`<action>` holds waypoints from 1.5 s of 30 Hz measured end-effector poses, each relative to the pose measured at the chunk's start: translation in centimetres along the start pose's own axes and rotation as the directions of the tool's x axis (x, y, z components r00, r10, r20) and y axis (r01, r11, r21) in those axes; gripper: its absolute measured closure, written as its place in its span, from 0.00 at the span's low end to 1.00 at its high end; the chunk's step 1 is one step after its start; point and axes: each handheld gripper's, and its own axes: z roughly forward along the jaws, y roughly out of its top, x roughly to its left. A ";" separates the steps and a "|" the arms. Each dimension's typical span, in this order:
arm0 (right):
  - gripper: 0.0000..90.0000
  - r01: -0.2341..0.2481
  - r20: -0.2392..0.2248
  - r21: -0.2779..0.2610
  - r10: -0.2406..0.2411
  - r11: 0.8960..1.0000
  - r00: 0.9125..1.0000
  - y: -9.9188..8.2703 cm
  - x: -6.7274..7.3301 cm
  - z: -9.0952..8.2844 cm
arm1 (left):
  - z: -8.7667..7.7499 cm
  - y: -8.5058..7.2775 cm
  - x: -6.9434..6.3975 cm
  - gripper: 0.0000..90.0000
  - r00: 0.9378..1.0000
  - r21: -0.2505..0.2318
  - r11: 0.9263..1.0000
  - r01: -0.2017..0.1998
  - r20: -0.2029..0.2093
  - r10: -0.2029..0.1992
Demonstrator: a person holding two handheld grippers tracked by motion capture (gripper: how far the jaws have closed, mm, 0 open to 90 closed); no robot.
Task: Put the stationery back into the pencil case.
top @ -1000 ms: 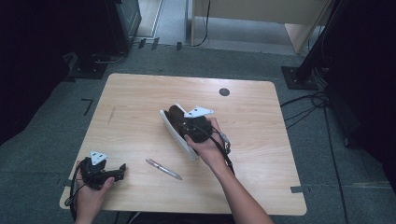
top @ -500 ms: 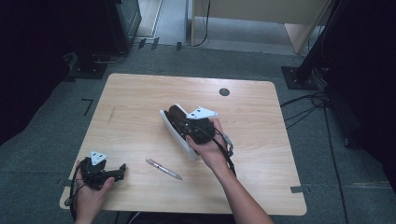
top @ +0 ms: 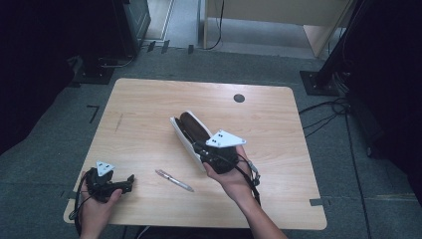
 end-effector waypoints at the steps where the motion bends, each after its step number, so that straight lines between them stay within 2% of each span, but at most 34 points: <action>1: 0.88 0.003 -0.006 -0.002 -0.003 1.000 1.000 -0.2 0.2 -0.2 | 0.0 0.0 0.0 0.00 1.000 0.000 1.000 0.000 0.000 0.000; 8: 0.88 0.003 -0.049 0.014 -0.002 1.000 0.999 -2.3 1.4 -0.5 | 0.0 0.0 0.0 0.00 1.000 -0.001 1.000 0.000 0.000 0.000; 12: 0.88 -0.010 -0.084 0.026 0.012 1.000 0.996 -3.8 1.7 -0.1 | 0.0 0.0 0.0 0.00 1.000 -0.001 1.000 0.000 -0.001 0.000; 16: 0.88 0.000 -0.103 0.036 0.004 0.999 0.995 -5.3 2.2 0.6 | 0.0 0.0 0.0 0.00 1.000 -0.001 1.000 0.000 -0.001 0.000; 25: 0.87 0.021 -0.129 0.074 -0.012 0.997 0.992 -7.5 2.9 2.3 | 0.0 0.0 0.0 0.00 1.000 -0.001 1.000 0.000 0.000 0.000; 34: 0.87 0.017 -0.143 0.115 -0.001 0.993 0.990 -9.2 3.3 3.6 | 0.0 0.0 0.0 0.00 1.000 -0.001 1.000 0.000 -0.001 0.000; 45: 0.87 -0.008 -0.147 0.164 0.033 0.986 0.989 -10.9 3.0 5.1 | 0.0 0.0 0.0 0.00 1.000 -0.001 1.000 0.000 -0.001 0.000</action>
